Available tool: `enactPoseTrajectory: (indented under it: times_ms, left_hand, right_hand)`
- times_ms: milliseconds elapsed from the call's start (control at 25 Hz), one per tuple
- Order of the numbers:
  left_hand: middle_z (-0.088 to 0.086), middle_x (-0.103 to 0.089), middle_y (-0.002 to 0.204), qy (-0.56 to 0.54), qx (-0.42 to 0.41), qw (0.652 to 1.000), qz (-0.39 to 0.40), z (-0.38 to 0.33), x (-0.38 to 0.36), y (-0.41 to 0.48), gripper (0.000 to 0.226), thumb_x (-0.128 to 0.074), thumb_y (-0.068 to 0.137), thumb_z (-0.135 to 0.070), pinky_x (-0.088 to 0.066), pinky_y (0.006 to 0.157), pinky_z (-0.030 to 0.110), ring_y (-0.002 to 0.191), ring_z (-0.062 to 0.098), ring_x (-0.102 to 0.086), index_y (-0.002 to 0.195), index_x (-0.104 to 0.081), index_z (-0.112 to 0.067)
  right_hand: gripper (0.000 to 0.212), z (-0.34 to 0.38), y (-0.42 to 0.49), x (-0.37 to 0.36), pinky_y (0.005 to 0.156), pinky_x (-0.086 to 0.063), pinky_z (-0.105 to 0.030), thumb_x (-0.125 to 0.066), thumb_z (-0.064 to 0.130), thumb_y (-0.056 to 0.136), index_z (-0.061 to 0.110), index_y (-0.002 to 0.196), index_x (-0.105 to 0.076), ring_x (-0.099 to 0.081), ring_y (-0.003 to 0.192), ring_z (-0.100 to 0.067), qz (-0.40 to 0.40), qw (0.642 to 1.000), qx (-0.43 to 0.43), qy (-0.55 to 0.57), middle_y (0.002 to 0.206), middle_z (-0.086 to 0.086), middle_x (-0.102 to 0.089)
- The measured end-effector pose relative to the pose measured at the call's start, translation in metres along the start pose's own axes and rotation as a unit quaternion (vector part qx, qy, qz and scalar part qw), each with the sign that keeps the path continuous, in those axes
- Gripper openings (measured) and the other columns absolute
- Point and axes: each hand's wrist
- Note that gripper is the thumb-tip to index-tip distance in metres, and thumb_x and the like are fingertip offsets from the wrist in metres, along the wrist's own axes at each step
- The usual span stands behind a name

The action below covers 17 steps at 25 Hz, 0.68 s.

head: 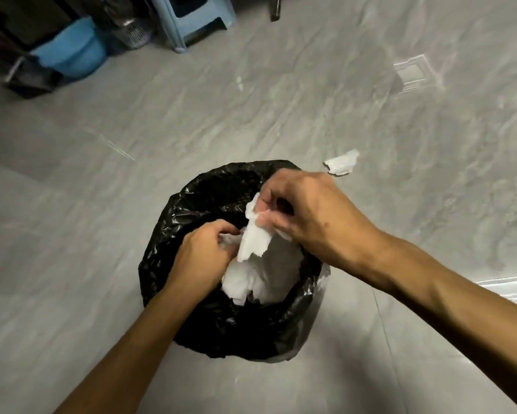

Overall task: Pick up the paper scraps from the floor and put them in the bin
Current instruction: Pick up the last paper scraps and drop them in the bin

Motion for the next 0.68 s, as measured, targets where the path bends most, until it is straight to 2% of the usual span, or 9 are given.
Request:
enactPoseTrajectory:
  times_ms: [80,120,240,320,400,480,520,600,680]
  left_hand:
    - [-0.005,-0.065,0.068,-0.048,0.014,0.996,-0.074,0.000,0.012,0.003,0.028,-0.061,0.080,-0.010,-0.036,0.052,0.017,0.060,0.004,-0.057,0.087,-0.066,-0.037]
    - [-0.003,-0.064,0.067,-0.070,0.014,0.992,-0.104,-0.004,0.017,0.004,0.033,-0.058,0.079,-0.007,-0.036,0.051,0.017,0.057,0.006,-0.056,0.087,-0.066,-0.038]
    - [-0.005,-0.064,0.072,-0.127,-0.023,0.982,-0.136,-0.032,0.021,0.003,0.030,-0.059,0.081,-0.009,-0.035,0.053,0.013,0.059,0.004,-0.054,0.089,-0.066,-0.037]
    - [-0.009,-0.063,0.077,-0.166,-0.076,0.977,-0.113,-0.062,0.018,0.000,0.027,-0.061,0.083,-0.010,-0.036,0.057,0.008,0.060,0.002,-0.053,0.089,-0.066,-0.036]
    - [-0.012,-0.061,0.080,-0.184,-0.135,0.970,-0.088,-0.095,0.014,0.001,0.023,-0.063,0.084,-0.013,-0.037,0.062,0.012,0.061,0.001,-0.050,0.090,-0.066,-0.035]
    - [-0.014,-0.062,0.084,-0.168,-0.186,0.965,-0.073,-0.134,0.006,0.010,0.020,-0.065,0.083,-0.016,-0.038,0.064,0.015,0.065,-0.001,-0.052,0.093,-0.067,-0.033]
    - [-0.014,-0.063,0.087,-0.153,-0.200,0.966,-0.060,-0.151,0.001,0.017,0.019,-0.065,0.082,-0.018,-0.038,0.064,0.014,0.070,0.001,-0.055,0.096,-0.068,-0.031]
    - [-0.009,-0.066,0.097,-0.123,-0.198,0.972,0.011,-0.191,-0.019,0.037,0.021,-0.066,0.083,-0.021,-0.042,0.068,0.016,0.084,0.009,-0.061,0.102,-0.068,-0.027]
    - [-0.003,-0.067,0.105,-0.103,-0.167,0.973,0.123,-0.222,-0.044,0.052,0.024,-0.068,0.084,-0.024,-0.048,0.076,0.025,0.095,0.017,-0.063,0.108,-0.067,-0.024]
  right_hand:
    - [0.027,0.000,0.002,-0.010,0.086,-0.045,-0.017,-0.070,0.025,0.088,0.018,0.115,-0.070,-0.062,0.102,-0.010,0.119,0.989,0.023,-0.082,0.120,0.001,-0.063]
    - [0.030,-0.001,0.000,-0.009,0.087,-0.044,-0.014,-0.068,0.024,0.089,0.019,0.119,-0.068,-0.060,0.101,-0.006,0.124,0.989,0.029,-0.079,0.124,0.002,-0.062]
    - [0.021,-0.005,-0.013,0.004,0.082,-0.037,-0.003,-0.067,0.013,0.088,0.018,0.108,-0.073,-0.058,0.090,-0.002,-0.007,0.999,0.023,-0.025,0.108,0.005,-0.069]
    - [0.018,-0.022,-0.025,0.022,0.079,-0.045,-0.011,-0.064,0.009,0.088,0.022,0.097,-0.074,-0.062,0.084,-0.004,-0.110,0.991,-0.060,0.045,0.097,0.008,-0.071]
    - [0.021,-0.052,-0.036,0.042,0.073,-0.048,-0.013,-0.061,0.010,0.089,0.027,0.092,-0.074,-0.066,0.082,-0.003,-0.196,0.963,-0.155,0.100,0.094,0.011,-0.072]
    - [0.024,-0.097,-0.053,0.062,0.065,-0.043,-0.007,-0.059,0.012,0.087,0.029,0.094,-0.073,-0.064,0.080,-0.001,-0.247,0.940,-0.226,0.062,0.096,0.009,-0.072]
    - [0.025,-0.122,-0.060,0.069,0.066,-0.042,-0.007,-0.058,0.012,0.086,0.027,0.099,-0.073,-0.063,0.082,-0.003,-0.254,0.932,-0.258,0.026,0.102,0.005,-0.071]
    - [0.033,-0.183,-0.082,0.098,0.084,-0.049,-0.023,-0.058,0.013,0.086,0.019,0.117,-0.068,-0.064,0.101,-0.018,-0.229,0.914,-0.326,-0.077,0.125,-0.008,-0.063]
    - [0.046,-0.239,-0.099,0.134,0.101,-0.044,-0.041,-0.060,0.017,0.088,0.013,0.134,-0.056,-0.053,0.120,-0.038,-0.180,0.886,-0.395,-0.162,0.141,-0.022,-0.048]
Point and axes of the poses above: each hand's wrist, its own y-axis towards the middle knuckle, its own x-axis out of the back of the hand, z = x × y
